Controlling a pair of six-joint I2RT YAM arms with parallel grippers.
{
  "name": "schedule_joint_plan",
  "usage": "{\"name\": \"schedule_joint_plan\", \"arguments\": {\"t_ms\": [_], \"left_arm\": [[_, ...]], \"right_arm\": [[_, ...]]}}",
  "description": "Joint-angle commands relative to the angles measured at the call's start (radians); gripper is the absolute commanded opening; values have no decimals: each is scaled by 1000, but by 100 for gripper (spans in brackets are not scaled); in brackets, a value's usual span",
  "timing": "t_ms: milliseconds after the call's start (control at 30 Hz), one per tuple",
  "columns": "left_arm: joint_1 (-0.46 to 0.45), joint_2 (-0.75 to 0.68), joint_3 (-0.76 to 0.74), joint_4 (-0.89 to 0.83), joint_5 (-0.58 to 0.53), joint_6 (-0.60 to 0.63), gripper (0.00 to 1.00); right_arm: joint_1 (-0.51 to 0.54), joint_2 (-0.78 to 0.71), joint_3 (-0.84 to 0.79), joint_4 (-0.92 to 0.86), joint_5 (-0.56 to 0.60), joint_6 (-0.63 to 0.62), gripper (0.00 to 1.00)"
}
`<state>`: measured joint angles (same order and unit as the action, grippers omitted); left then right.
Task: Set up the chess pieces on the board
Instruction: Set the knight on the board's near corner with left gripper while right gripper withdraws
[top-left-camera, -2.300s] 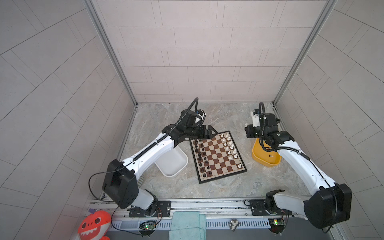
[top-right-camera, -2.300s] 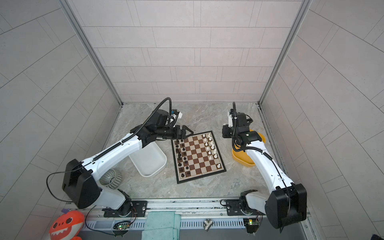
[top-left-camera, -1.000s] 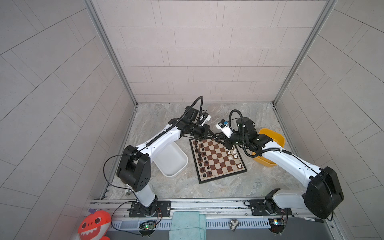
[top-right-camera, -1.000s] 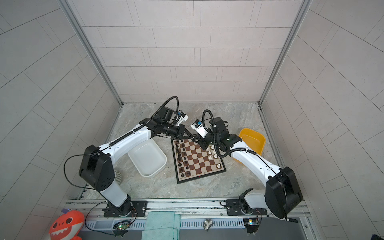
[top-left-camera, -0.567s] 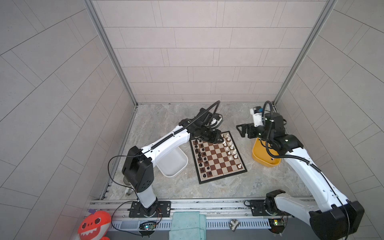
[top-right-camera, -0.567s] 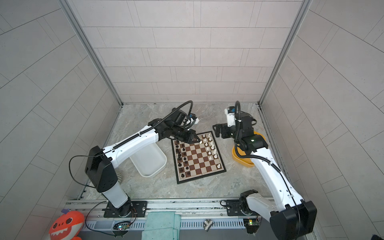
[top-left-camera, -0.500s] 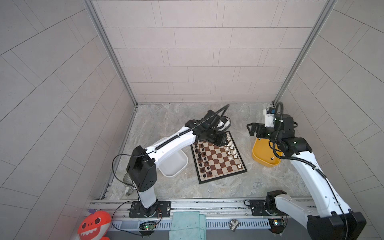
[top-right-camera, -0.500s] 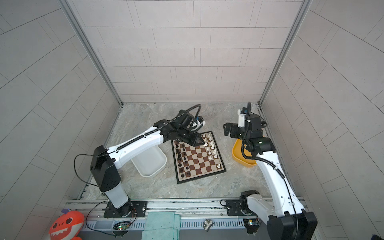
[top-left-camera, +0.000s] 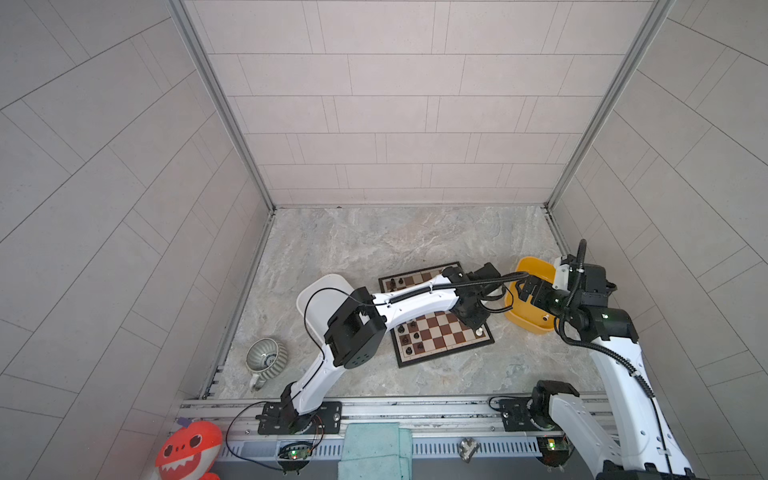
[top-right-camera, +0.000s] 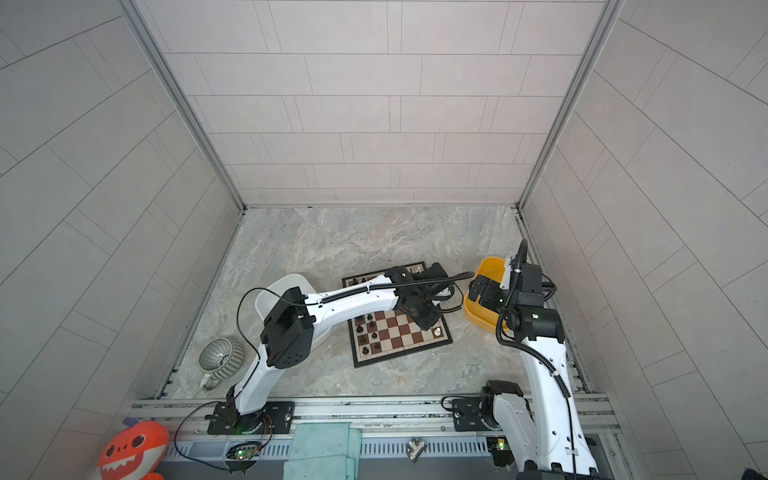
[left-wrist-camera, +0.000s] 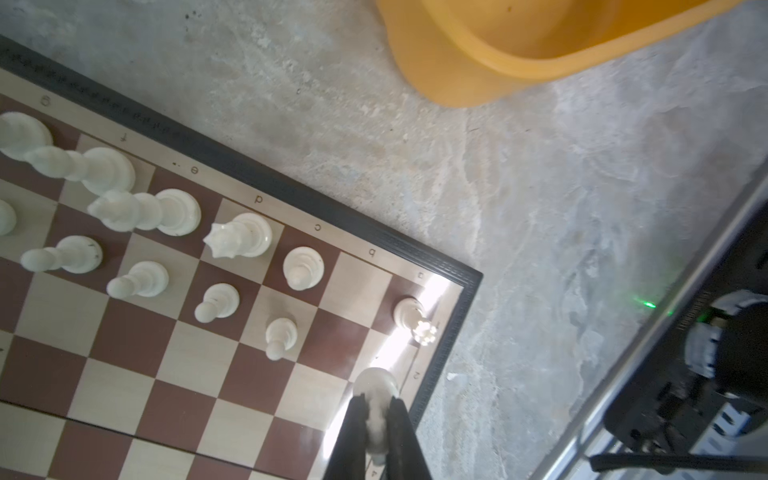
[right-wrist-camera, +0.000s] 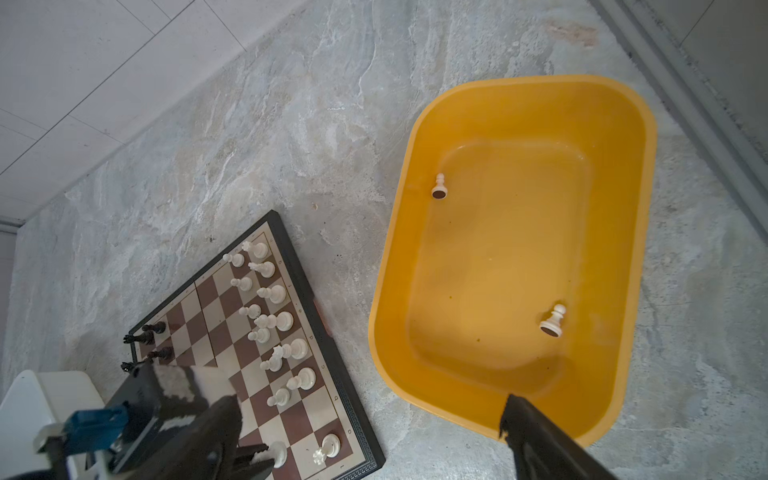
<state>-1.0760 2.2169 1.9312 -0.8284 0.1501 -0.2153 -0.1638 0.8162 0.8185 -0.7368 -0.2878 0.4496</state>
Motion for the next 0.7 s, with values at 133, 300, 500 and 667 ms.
{"name": "schedule_joint_plan", "arguments": {"t_ms": [133,300,500,667], "left_arm": [[-13,62,79,-35,-36,11,0],[-18,97,109,-39,-26,7,0],[-20,127,129,-43,-30,1,0],[-20,160,160,-62,-35,1,6]], "right_arm": [[9,-18,4,-12,20,-2,99],[14,-18,5,-15,25,-6,99],[18,-19,8,-23,39,-14,99],[21,-20,18,-35,53,-18,99]]}}
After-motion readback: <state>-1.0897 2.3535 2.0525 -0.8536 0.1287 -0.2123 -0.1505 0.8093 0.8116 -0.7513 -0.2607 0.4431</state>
